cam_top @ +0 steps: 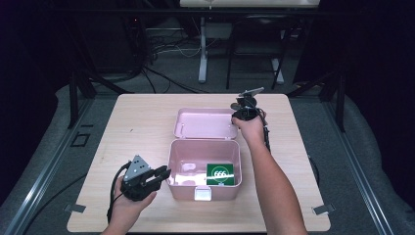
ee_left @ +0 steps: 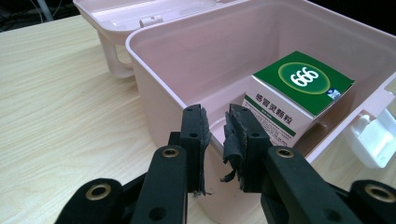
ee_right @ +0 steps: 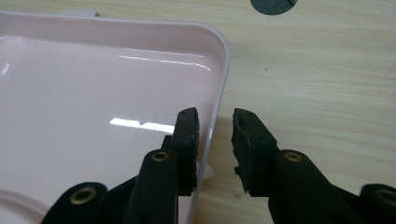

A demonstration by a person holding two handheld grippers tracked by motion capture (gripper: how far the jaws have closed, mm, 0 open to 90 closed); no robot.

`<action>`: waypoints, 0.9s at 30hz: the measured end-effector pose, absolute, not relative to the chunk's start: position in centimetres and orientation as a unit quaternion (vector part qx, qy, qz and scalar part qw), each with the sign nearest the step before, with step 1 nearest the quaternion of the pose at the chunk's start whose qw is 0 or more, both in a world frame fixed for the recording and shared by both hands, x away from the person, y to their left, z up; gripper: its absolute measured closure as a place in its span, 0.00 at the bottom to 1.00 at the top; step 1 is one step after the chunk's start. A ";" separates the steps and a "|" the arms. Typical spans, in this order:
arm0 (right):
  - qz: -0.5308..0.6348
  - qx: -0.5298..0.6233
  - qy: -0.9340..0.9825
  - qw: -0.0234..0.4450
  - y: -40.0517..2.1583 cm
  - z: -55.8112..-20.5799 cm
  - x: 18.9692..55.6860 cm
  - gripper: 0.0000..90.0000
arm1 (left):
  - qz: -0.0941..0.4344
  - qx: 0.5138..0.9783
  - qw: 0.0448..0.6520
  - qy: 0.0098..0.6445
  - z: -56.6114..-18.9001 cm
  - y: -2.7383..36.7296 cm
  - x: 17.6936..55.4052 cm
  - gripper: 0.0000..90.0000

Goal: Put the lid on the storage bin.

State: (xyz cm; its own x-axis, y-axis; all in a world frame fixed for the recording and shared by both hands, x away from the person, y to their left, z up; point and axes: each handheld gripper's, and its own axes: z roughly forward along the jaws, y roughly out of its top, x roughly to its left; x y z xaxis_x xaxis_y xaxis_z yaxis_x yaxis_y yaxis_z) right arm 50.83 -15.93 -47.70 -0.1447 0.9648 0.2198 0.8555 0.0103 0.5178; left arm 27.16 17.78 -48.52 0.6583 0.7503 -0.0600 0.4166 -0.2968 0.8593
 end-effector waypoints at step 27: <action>0.282 0.655 0.693 0.104 -15.5 -47.7 51.1 0.92 | 0.183 0.785 0.462 0.370 -48.5 17.8 27.2 0.85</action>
